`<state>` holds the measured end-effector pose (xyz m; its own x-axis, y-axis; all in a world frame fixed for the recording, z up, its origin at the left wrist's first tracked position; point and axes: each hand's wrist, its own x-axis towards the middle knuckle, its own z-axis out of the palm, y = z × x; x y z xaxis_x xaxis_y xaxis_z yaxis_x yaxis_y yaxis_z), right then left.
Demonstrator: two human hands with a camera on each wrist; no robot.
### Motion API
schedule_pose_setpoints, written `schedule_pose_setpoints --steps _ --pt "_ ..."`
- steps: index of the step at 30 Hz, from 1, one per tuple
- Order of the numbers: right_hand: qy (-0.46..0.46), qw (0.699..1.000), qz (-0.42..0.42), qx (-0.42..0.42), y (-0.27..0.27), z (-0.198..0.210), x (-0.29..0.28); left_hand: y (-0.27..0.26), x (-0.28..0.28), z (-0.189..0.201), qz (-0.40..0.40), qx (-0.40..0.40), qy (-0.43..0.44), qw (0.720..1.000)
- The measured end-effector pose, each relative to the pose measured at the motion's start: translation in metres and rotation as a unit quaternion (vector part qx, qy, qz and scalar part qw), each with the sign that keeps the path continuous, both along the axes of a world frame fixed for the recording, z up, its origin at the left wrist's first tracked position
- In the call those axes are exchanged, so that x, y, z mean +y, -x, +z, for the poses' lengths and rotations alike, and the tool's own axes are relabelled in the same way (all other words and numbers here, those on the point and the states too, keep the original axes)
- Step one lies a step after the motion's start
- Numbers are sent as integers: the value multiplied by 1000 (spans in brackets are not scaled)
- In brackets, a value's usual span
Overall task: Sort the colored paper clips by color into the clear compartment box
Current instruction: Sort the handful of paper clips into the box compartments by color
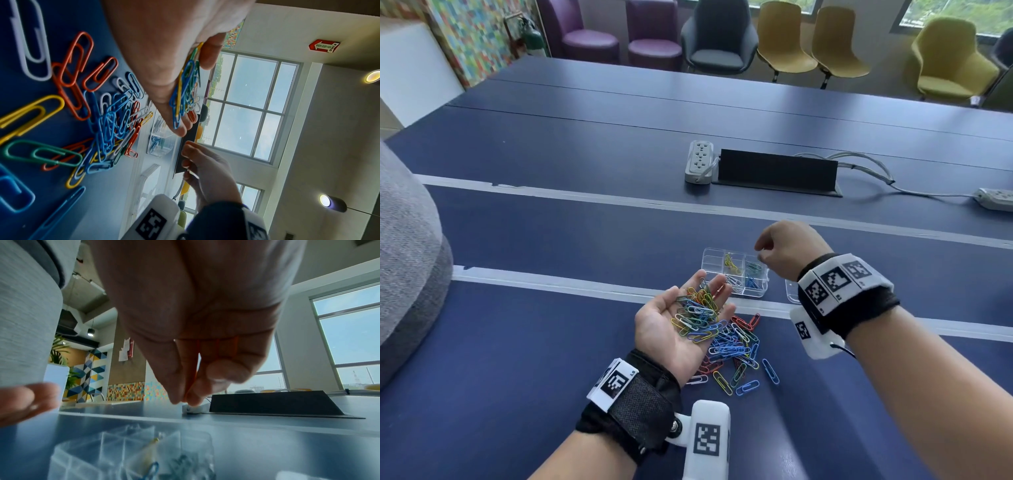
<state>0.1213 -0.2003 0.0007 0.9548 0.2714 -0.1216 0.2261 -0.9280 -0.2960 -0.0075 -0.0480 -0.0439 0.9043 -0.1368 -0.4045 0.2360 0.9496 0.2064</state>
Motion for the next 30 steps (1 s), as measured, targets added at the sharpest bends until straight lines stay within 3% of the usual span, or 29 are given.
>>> schedule_pose_setpoints --steps 7,13,20,30 --pt "-127 984 122 22 50 32 16 -2 -4 1 2 18 -24 1000" --pt "-67 979 187 51 74 31 26 -2 -1 -3 -6 30 -53 998" --pt "-25 977 207 39 80 21 37 -2 -2 -2 -7 30 -56 998" --pt "-111 976 183 33 83 16 40 1 -1 -5 11 41 -68 997"
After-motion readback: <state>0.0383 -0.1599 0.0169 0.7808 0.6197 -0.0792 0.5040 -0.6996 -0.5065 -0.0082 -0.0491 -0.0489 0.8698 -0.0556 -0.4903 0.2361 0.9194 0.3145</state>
